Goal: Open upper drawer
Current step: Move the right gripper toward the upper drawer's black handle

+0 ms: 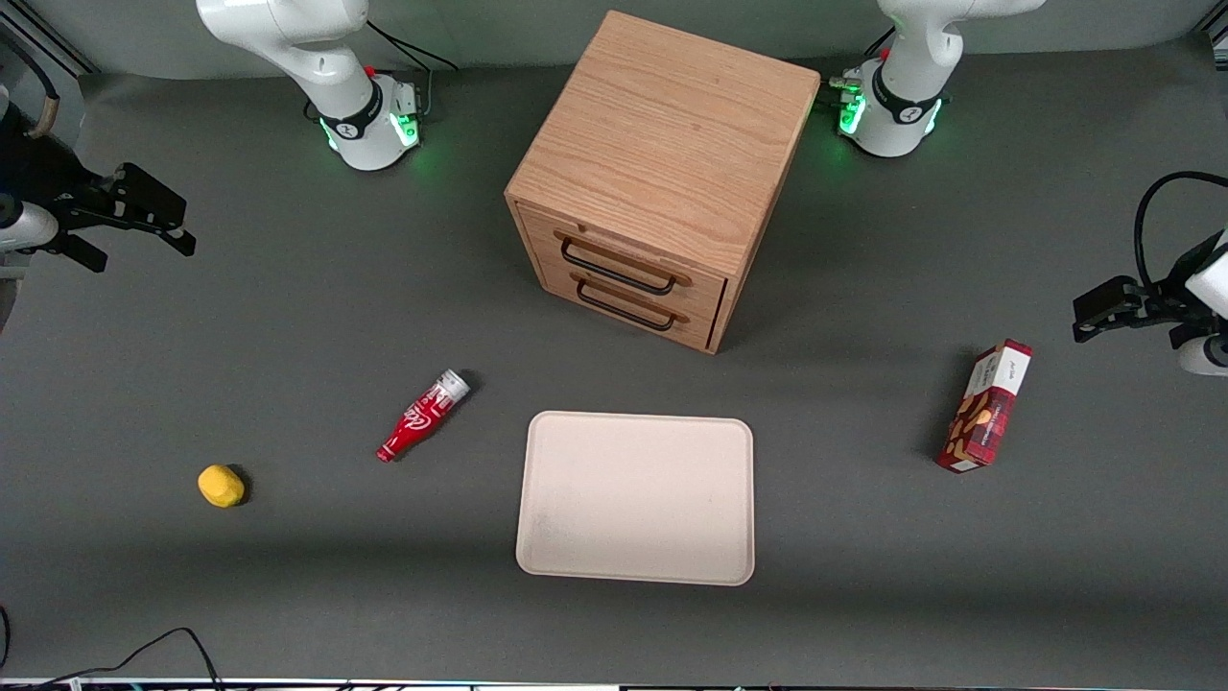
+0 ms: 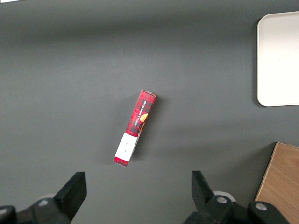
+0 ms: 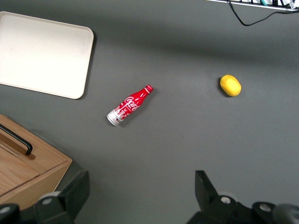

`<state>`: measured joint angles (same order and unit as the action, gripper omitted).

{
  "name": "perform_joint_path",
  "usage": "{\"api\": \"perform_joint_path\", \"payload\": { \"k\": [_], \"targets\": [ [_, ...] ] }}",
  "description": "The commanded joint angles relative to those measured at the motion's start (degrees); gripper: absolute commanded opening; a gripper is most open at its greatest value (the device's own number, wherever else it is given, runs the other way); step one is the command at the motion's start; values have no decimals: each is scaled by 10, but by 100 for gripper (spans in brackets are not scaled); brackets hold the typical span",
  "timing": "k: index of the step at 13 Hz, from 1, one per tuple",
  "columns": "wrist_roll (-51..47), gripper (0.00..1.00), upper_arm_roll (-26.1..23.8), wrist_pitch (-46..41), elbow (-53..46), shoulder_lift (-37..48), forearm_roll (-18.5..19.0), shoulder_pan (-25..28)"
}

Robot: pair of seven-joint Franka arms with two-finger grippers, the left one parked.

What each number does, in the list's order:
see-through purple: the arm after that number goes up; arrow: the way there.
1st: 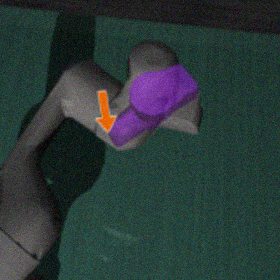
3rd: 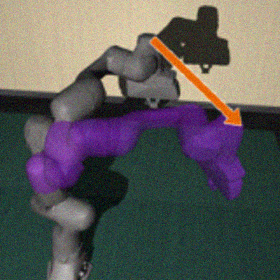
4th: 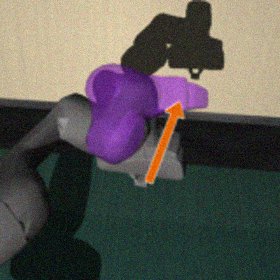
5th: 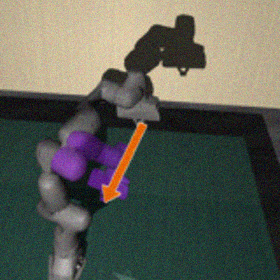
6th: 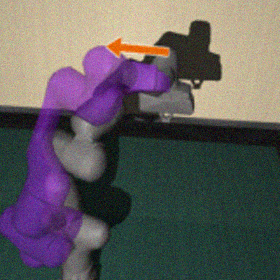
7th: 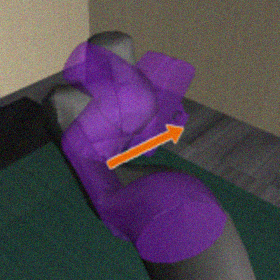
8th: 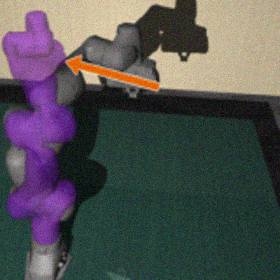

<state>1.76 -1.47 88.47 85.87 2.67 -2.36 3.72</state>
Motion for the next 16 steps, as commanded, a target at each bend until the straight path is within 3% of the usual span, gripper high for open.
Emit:
{"api": "perform_joint_path", "payload": {
  "k": [1, 3, 6, 8, 16],
  "targets": [
    [-15, 100, 1, -17, -23, -14, -12, 1],
    [-13, 100, -3, -17, -26, -19, -16, 1],
    [-7, 100, -2, -26, -26, -23, -77, 0],
    [-6, 100, -9, -32, -26, -30, -99, 2],
    [26, 100, -141, -25, -24, -78, -100, 2]
  ]
}}
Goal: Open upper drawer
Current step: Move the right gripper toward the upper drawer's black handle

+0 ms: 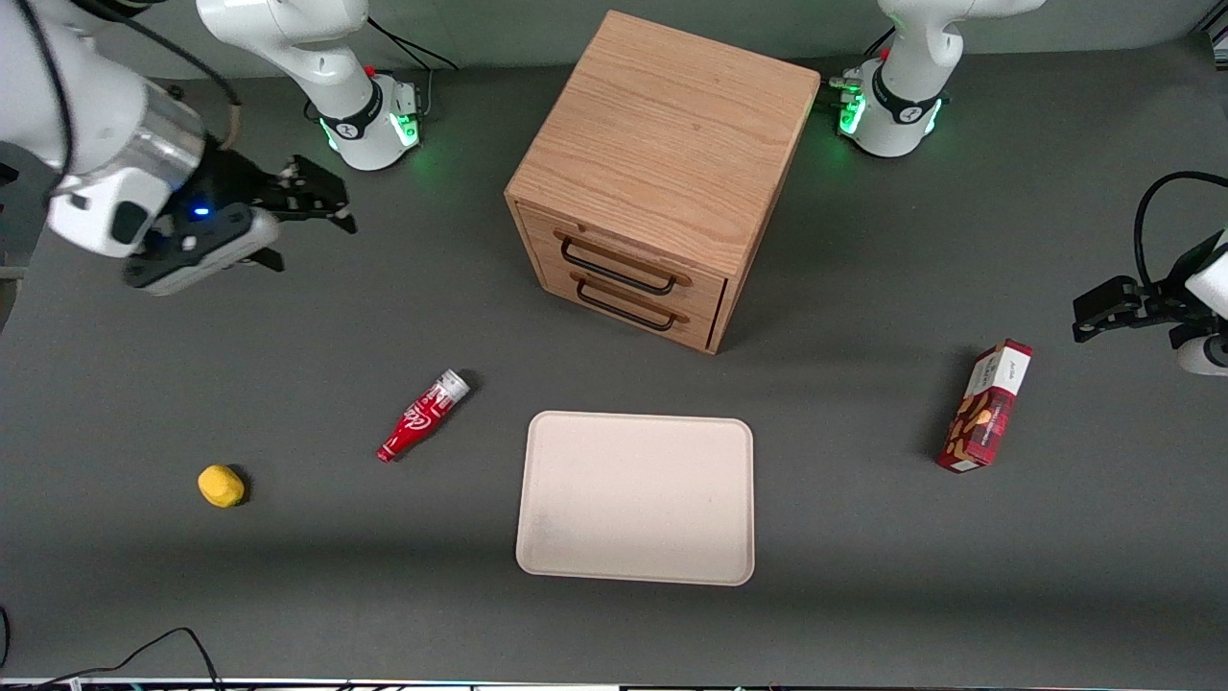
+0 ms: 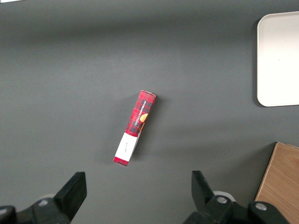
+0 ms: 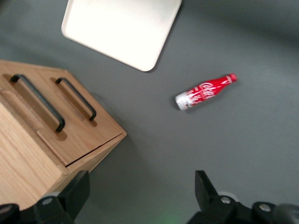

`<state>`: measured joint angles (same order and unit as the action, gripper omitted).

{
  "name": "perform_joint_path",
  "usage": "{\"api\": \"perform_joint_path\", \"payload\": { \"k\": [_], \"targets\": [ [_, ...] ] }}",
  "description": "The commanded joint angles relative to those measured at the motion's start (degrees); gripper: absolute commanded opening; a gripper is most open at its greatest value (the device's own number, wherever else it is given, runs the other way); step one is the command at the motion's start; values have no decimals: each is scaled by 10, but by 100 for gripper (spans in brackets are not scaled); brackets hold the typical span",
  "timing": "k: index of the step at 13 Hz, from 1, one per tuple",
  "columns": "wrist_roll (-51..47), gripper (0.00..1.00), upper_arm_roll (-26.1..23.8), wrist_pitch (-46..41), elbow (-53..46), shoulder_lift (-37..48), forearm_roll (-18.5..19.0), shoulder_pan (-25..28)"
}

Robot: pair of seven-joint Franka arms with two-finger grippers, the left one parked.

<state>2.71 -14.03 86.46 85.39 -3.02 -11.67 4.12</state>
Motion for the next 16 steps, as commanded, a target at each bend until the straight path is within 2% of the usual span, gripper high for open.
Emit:
{"api": "perform_joint_path", "payload": {
  "k": [1, 11, 16],
  "targets": [
    [16, 100, -23, -1, -22, -33, -8, -1],
    [15, 100, -147, 133, -29, -186, -14, 7],
    [15, 100, -166, 215, -29, -241, -27, 32]
  ]
}}
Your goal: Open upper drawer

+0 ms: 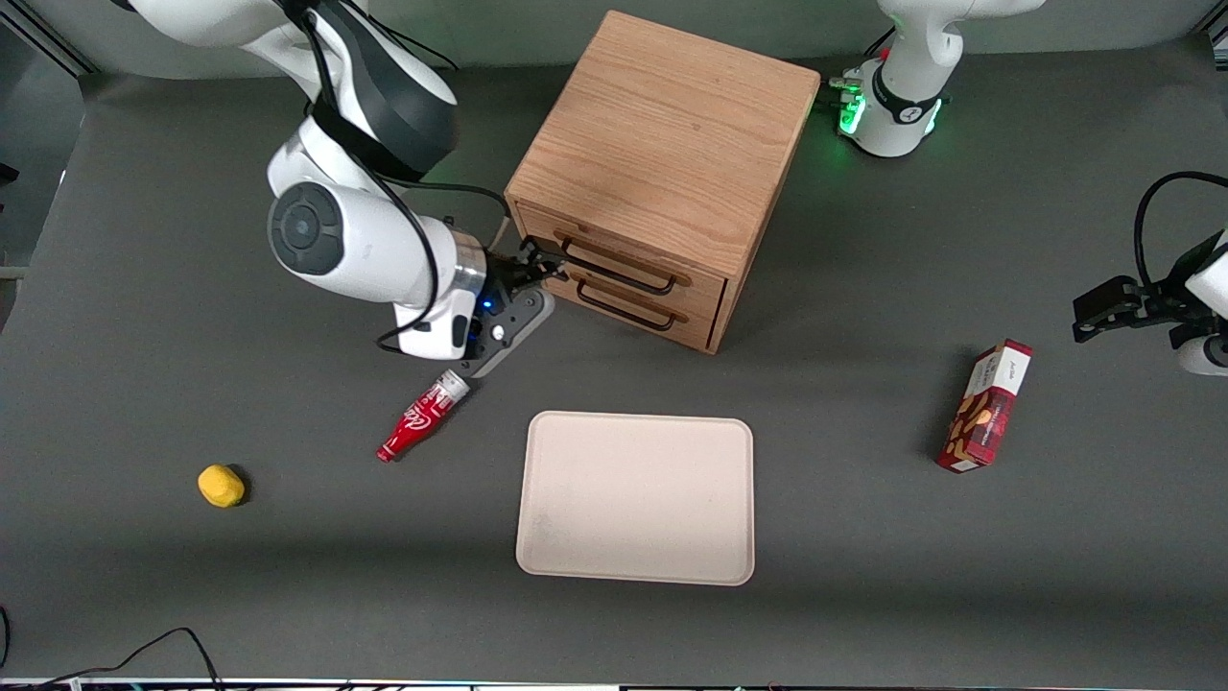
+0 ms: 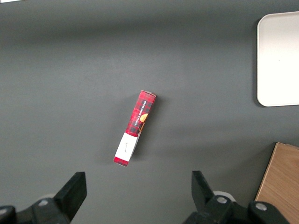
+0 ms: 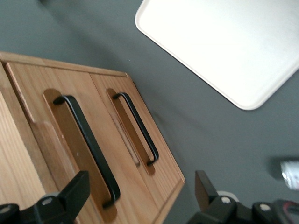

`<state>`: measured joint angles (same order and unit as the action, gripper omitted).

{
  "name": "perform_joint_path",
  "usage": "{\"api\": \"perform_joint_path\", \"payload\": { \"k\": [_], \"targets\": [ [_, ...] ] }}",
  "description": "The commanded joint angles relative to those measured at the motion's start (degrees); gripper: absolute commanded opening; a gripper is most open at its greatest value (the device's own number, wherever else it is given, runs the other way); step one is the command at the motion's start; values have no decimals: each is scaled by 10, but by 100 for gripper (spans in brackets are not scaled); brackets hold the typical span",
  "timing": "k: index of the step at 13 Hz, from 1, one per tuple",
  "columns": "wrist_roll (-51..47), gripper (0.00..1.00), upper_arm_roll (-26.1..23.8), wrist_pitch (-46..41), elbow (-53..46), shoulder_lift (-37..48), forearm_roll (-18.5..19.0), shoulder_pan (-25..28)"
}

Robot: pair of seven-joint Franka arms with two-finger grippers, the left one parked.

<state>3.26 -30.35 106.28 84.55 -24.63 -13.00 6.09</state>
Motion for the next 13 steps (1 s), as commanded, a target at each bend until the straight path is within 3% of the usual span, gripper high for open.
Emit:
{"api": "perform_joint_path", "payload": {
  "k": [1, 9, 13],
  "targets": [
    [10, 100, -4, 28, -20, -32, -14, 20],
    [50, 100, -36, 38, 17, -47, -16, 19],
    [77, 100, -36, 37, 23, -54, -36, 16]
  ]
}}
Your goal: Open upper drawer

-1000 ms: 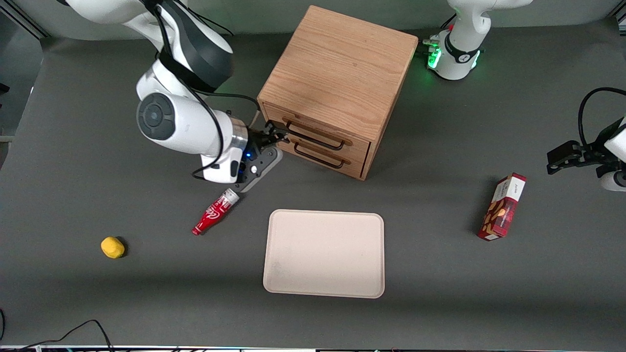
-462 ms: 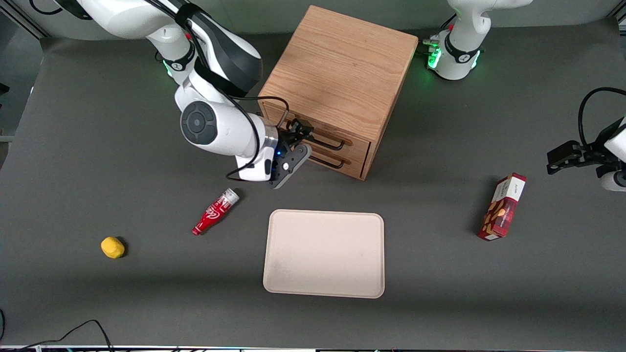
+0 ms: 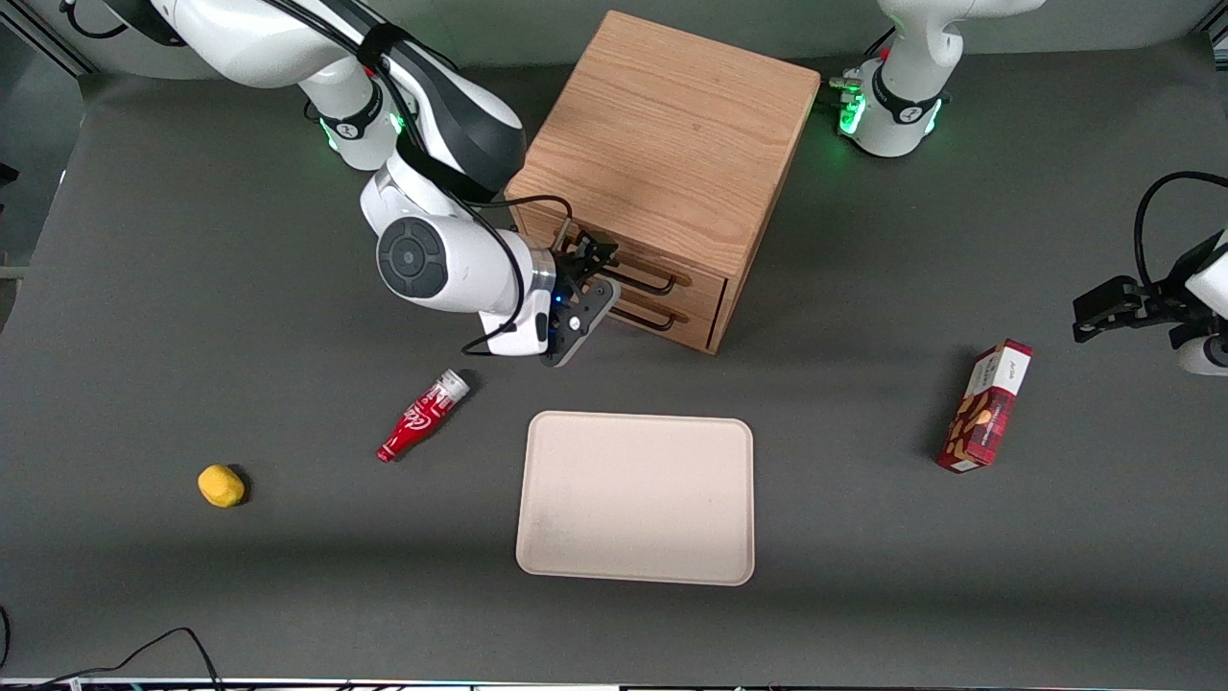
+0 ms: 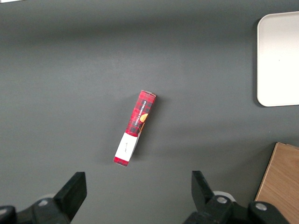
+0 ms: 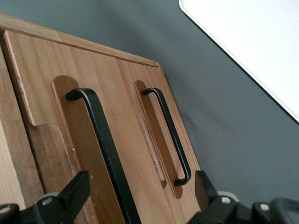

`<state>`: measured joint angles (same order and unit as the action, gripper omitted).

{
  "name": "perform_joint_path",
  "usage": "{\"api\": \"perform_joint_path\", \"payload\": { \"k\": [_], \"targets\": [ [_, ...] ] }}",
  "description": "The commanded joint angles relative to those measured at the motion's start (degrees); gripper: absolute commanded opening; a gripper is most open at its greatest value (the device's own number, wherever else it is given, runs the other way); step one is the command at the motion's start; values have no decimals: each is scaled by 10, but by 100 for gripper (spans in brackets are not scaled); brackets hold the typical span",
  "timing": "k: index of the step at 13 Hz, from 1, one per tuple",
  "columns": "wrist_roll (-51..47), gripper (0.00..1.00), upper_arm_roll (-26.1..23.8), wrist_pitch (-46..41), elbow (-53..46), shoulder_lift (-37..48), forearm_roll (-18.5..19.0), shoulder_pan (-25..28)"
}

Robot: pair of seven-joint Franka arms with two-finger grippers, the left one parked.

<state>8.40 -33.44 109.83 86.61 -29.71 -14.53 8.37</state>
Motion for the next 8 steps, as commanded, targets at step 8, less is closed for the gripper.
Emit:
{"api": "perform_joint_path", "payload": {
  "k": [8],
  "targets": [
    [55, 100, -5, 57, 46, -7, -45, -7]
  ]
}}
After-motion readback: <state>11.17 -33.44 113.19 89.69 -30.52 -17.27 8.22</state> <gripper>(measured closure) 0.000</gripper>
